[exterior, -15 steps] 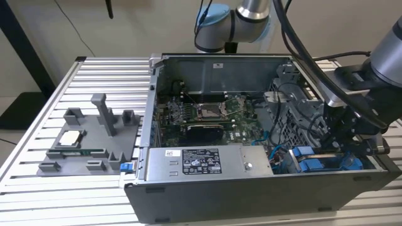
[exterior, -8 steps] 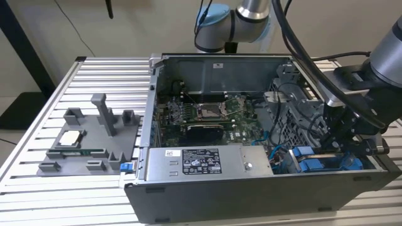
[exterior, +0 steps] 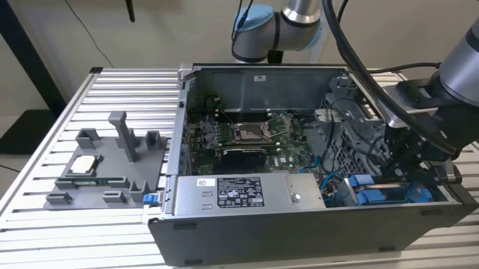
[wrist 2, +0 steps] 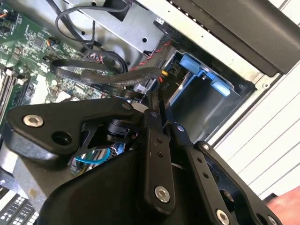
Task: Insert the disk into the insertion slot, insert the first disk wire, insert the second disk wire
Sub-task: 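Insert the second disk wire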
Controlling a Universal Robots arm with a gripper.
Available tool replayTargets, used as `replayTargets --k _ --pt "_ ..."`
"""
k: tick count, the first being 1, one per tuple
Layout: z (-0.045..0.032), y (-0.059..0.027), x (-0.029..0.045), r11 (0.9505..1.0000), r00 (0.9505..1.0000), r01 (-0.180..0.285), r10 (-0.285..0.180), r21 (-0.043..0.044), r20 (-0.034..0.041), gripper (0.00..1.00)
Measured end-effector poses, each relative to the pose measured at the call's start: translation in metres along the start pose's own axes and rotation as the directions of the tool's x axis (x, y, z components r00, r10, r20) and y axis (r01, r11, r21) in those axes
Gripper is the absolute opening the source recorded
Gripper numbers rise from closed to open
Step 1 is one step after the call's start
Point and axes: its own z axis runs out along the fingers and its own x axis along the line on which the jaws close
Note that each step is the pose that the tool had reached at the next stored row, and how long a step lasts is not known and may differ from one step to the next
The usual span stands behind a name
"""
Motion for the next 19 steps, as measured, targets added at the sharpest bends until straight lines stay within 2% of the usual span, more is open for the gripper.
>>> replayTargets --k 7,11,12,19 --pt "0.0025 0.0002 0.0 1.0 1.0 -0.003 0.003 0.001 -0.002 0.16" --pt "0.0038 0.0003 0.0002 1.0 1.0 -0.003 0.003 0.0013 0.0005 0.18" --pt "0.0035 0.0002 0.0001 1.0 1.0 -0.003 0.003 0.0013 0.0006 0.24" --pt "-0.0118 -0.0005 -0.0018 1.0 1.0 -0.003 0.003 0.0013 0.0001 0.24"
